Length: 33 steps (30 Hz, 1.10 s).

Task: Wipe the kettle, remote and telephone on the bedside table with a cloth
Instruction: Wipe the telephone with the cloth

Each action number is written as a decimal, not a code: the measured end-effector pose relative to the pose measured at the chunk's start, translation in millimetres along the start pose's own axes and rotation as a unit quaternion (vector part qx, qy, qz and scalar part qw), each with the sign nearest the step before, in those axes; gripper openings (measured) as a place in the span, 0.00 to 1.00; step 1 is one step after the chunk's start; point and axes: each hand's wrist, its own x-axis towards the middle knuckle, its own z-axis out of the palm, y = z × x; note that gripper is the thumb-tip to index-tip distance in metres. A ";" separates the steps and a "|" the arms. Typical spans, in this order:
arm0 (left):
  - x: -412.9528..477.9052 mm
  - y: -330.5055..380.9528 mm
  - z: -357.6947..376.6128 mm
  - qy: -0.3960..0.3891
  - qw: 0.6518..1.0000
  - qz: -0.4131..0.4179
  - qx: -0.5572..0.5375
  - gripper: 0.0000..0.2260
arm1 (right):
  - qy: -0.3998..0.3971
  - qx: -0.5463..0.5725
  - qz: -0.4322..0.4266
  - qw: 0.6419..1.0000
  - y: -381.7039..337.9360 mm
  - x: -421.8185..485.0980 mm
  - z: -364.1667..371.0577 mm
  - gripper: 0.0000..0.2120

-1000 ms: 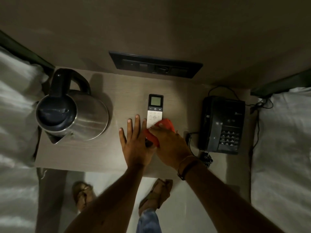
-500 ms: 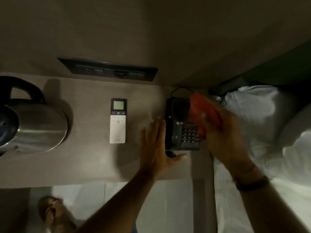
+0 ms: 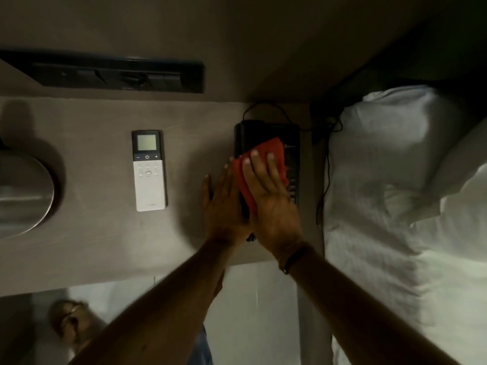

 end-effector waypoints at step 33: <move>-0.9 -0.2 4.5 0.008 1.000 -0.005 0.013 0.59 | 0.029 -0.030 0.031 0.999 62.0 -28.2 23.8 0.33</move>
